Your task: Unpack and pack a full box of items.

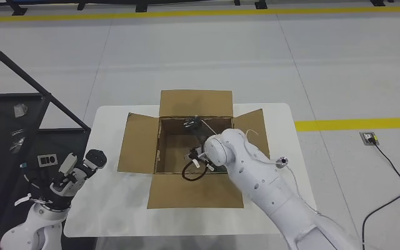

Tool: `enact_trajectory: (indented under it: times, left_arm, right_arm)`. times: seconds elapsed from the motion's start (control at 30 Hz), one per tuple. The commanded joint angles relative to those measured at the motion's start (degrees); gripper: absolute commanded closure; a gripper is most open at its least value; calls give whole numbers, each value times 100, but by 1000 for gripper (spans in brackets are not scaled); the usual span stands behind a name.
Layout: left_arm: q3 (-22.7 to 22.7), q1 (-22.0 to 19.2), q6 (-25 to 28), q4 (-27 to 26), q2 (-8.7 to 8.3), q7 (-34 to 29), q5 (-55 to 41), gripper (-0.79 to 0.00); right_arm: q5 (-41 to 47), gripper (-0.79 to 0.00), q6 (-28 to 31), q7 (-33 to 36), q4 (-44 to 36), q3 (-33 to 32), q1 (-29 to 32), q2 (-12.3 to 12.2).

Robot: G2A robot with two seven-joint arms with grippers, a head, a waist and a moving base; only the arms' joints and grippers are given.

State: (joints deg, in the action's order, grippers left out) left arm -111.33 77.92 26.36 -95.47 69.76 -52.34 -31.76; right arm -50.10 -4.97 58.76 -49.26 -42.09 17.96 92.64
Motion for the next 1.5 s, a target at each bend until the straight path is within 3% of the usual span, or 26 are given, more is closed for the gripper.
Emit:
enact_trajectory:
  times: [0.0,0.57,0.73,0.87,1.1,1.47]
  left_arm:
    - [-1,-1,-1,0,0,1,1,-785]
    - [-1,-1,-1,0,0,1,1,-785]
    - [-1,-1,-1,0,0,1,1,-785]
    - [-1,-1,-1,0,0,1,1,-785]
    - [-1,-1,-1,0,0,1,1,-785]
    - [38,18,-44,-53,-2,-13,11,-785]
  right_arm:
    - [347,-785,4,-235,541,45,-189,155]
    - [314,-785,5,-272,525,60,-174,156]
    - [-540,-785,-224,-412,326,462,-224,244]
    - [-1110,-785,-440,144,499,909,-483,447]
    - [-914,-785,587,521,1626,1189,-1022,848]
    - [-314,-785,1387,-323,3256,1117,-1178,1298]
